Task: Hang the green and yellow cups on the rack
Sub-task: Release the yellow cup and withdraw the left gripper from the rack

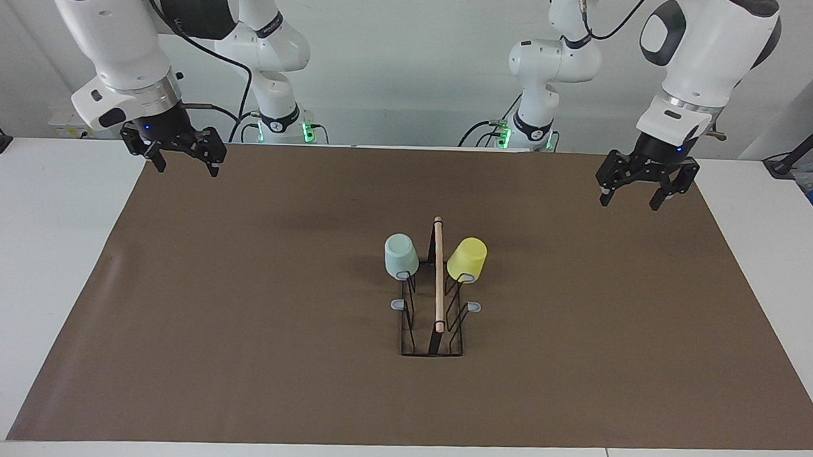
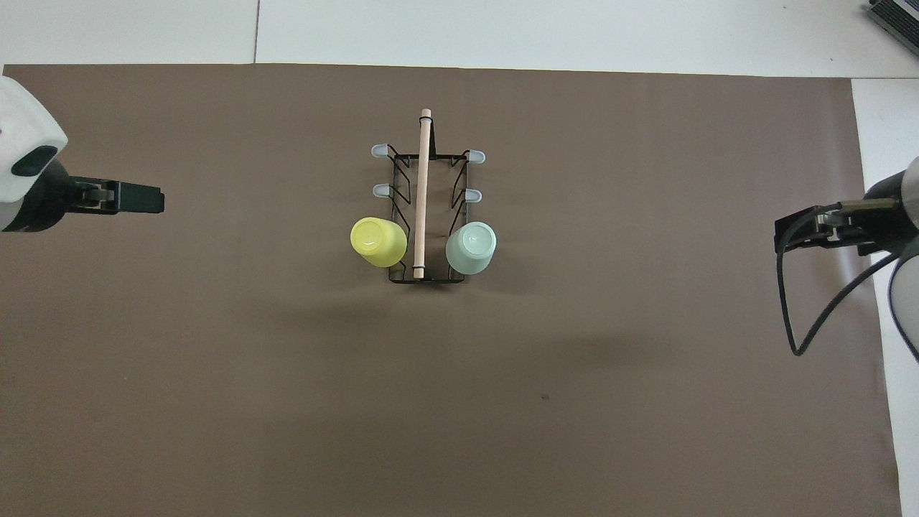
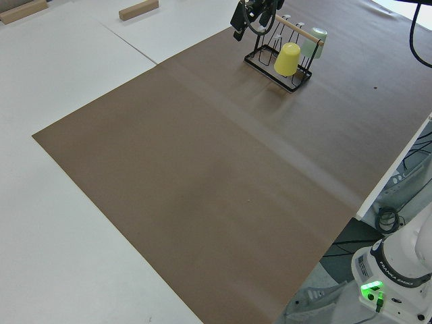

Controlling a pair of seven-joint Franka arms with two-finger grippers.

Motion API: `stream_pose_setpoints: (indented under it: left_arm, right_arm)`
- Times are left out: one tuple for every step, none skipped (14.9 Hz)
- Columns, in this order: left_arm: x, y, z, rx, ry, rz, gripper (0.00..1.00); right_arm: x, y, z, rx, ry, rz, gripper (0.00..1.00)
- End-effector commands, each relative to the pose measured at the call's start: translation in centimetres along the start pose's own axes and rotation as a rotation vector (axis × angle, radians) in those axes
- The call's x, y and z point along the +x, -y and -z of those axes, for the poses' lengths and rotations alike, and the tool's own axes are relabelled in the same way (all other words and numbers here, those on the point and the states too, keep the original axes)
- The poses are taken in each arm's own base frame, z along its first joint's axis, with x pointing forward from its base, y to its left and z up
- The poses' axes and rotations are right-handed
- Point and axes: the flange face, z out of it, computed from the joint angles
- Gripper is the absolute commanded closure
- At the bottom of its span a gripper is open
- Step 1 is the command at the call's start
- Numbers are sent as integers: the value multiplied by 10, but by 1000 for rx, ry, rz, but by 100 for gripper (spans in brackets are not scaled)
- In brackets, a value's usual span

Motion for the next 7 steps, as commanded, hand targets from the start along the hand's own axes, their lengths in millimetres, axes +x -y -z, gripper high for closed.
stream_pose_setpoints:
  left_arm:
    - [14,8,14,-3,76,-8,0]
    - [13,12,17,-2,102,-10,0]
    - [13,14,22,-4,120,-33,0]
    - [11,21,26,-7,136,-52,0]
    - [7,29,30,-8,155,-68,0]
    - [3,34,35,-13,159,-114,0]
    - [0,42,37,-19,161,-146,0]
  right_arm:
    - [-4,-4,-1,-1,4,16,0]
    - [-4,-4,-1,-1,4,16,0]
    - [-4,-4,-1,-1,4,16,0]
    - [-4,-4,-1,-1,4,16,0]
    - [-4,-4,-1,-1,4,16,0]
    - [-4,-4,-1,-1,4,16,0]
    - [-4,-4,-1,-1,4,16,0]
